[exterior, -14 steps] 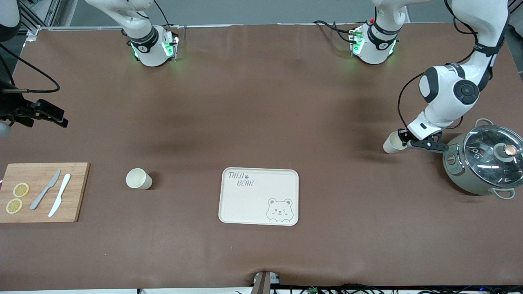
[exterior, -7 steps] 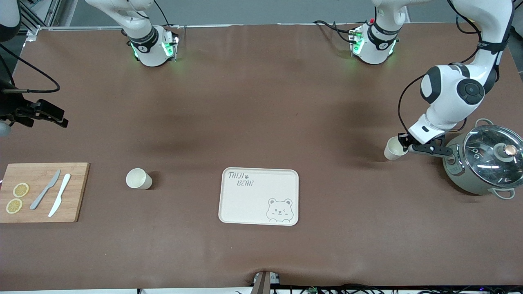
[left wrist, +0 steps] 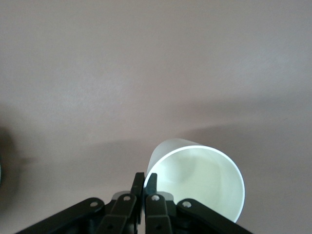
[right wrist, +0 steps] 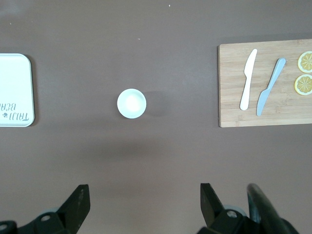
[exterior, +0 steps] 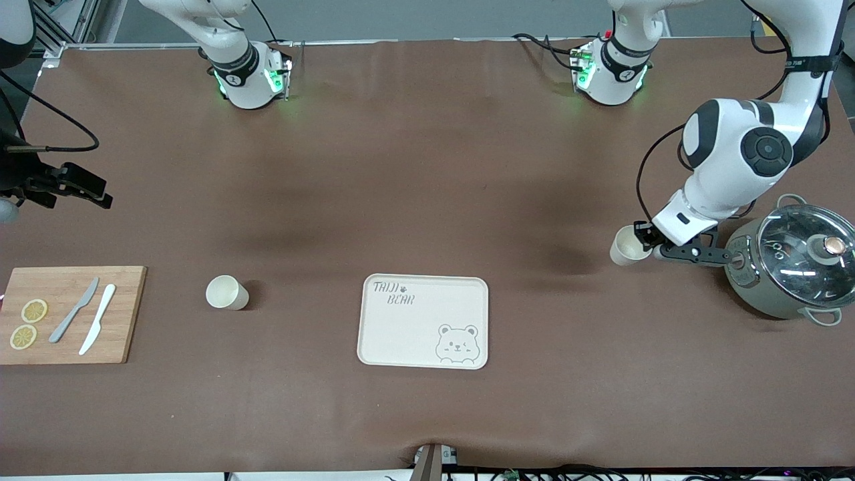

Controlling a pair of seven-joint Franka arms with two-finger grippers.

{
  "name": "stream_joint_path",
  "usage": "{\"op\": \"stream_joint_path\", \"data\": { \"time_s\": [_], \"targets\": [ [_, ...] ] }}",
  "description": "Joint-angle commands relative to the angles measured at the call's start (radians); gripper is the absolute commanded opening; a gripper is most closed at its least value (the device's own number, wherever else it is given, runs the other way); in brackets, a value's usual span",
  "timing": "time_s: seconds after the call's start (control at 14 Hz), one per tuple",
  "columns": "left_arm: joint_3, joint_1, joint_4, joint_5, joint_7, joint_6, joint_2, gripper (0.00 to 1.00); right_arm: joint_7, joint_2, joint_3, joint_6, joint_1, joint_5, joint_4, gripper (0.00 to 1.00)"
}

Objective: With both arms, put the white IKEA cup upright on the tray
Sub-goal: 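Carry the white cup with the left gripper onto the tray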

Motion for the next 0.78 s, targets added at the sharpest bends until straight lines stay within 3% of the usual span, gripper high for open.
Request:
{"op": "stream_joint_path", "data": {
  "time_s": [0.0, 0.21, 0.71],
  "targets": [
    [-0.050, 0.005, 0.082, 0.015, -0.072, -0.063, 0.024, 0.00, -0.009, 0.006, 0.002, -0.002, 0.000, -0.001, 0.010, 1.00],
    [-0.082, -0.021, 0.157, 0.012, -0.141, -0.113, 0.050, 0.00, -0.009, 0.006, 0.002, -0.002, 0.000, -0.001, 0.008, 1.00],
    [-0.079, -0.150, 0.409, 0.015, -0.317, -0.216, 0.205, 0.00, -0.009, 0.006, 0.002, -0.004, 0.001, -0.001, 0.010, 1.00]
  ]
}}
